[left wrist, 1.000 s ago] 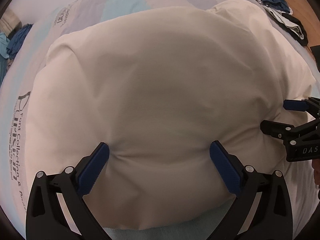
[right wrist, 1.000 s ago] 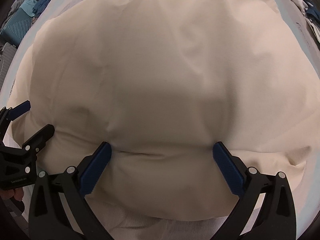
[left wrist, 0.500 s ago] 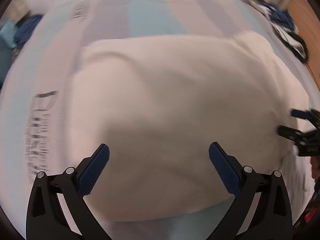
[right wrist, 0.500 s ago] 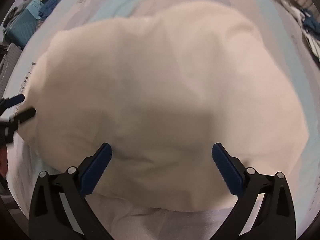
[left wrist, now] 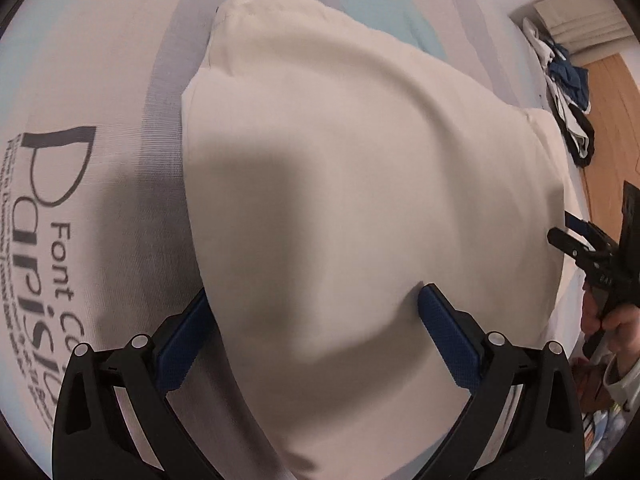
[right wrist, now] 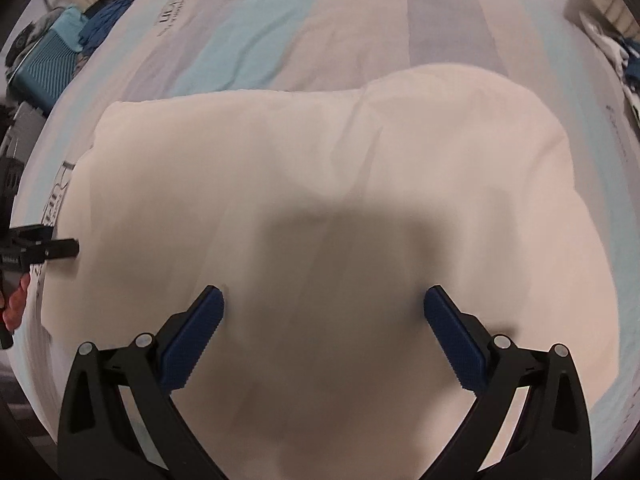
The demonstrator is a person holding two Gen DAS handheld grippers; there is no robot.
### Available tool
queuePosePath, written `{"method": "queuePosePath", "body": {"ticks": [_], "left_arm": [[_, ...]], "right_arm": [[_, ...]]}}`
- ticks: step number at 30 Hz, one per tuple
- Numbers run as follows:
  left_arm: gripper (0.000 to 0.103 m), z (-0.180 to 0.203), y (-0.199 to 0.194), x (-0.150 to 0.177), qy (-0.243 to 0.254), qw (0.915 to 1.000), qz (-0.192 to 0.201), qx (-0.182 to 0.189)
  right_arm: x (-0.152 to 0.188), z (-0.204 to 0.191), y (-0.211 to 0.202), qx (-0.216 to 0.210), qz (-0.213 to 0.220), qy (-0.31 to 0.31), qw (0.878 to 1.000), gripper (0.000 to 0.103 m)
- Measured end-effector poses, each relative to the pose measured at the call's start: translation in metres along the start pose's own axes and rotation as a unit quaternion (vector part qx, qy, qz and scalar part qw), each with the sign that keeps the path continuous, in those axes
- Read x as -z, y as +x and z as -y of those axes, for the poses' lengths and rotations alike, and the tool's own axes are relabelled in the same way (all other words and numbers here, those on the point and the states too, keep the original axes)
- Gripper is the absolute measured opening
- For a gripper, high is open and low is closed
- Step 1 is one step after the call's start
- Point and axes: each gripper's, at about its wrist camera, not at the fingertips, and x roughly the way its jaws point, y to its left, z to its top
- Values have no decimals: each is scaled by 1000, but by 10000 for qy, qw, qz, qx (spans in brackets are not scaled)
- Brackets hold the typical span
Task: Fold large clothes
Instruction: 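Close the left gripper on the edge of the white bundle, then lift the bundle edge with the left gripper while the right gripper presses the bundle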
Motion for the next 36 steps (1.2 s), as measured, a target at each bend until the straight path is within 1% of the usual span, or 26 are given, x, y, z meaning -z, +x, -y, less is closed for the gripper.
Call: {"method": "queuePosePath", "body": {"ticks": [3,5,6,8,10,12,14,16,20,22,23,25,27,28,30,31,33,34,36], "left_arm": [[98,-3,4,-1,-103,9998,51,158],[98,3,6,2,-100,9998,56,165],[98,1,4,-3,-98,9998,62,164],[97,9,4,-5,-54,9999,63,138],[97,21,5,-9,27,9995,57,296],[97,34,7,-14,163,9988,-8,451],[97,37,16,-18,223,9990,-144,359],[97,39,22,-21,131,9992,-160,338],[97,34,24,-23,-12,9990,-182,412],[97,27,19,-19,-47,9984,-193,537],[97,31,20,-22,-76,9978,-192,622],[84,34,18,-26,-78,9965,-166,811],[67,32,17,-24,-68,9968,-161,779],[62,30,15,-23,-103,9958,-143,896],[48,22,11,-20,-283,9930,-134,1141],[46,21,10,-20,-336,9915,-141,1249],[36,20,10,-20,-349,9892,-164,1412],[35,21,10,-20,-329,9887,-173,1449],[28,25,10,-21,-278,9879,-163,1519]], "right_arm": [[0,1,9,36,-39,6,10000,96],[1,1,11,64,-14,-18,10000,97],[2,1,12,69,-17,-17,10000,97],[3,2,16,68,-22,9,10000,97],[3,1,20,100,-64,-2,9999,97],[1,-2,20,124,-93,17,9999,97],[-2,-2,16,33,27,143,9999,97],[-2,-3,19,25,16,167,9999,97],[0,-7,23,160,29,99,9998,97],[1,-4,22,142,39,123,9998,97],[1,-5,23,129,44,135,9998,97],[2,-5,24,119,47,121,9998,97],[1,-5,24,98,41,96,9999,97],[2,-4,25,92,38,82,9999,97],[1,-5,26,88,34,48,9999,97],[0,-6,27,88,36,33,9999,97],[-1,-7,28,87,39,31,9999,97],[0,-4,26,92,40,32,9999,97],[0,-4,26,105,50,33,9999,97]]}}
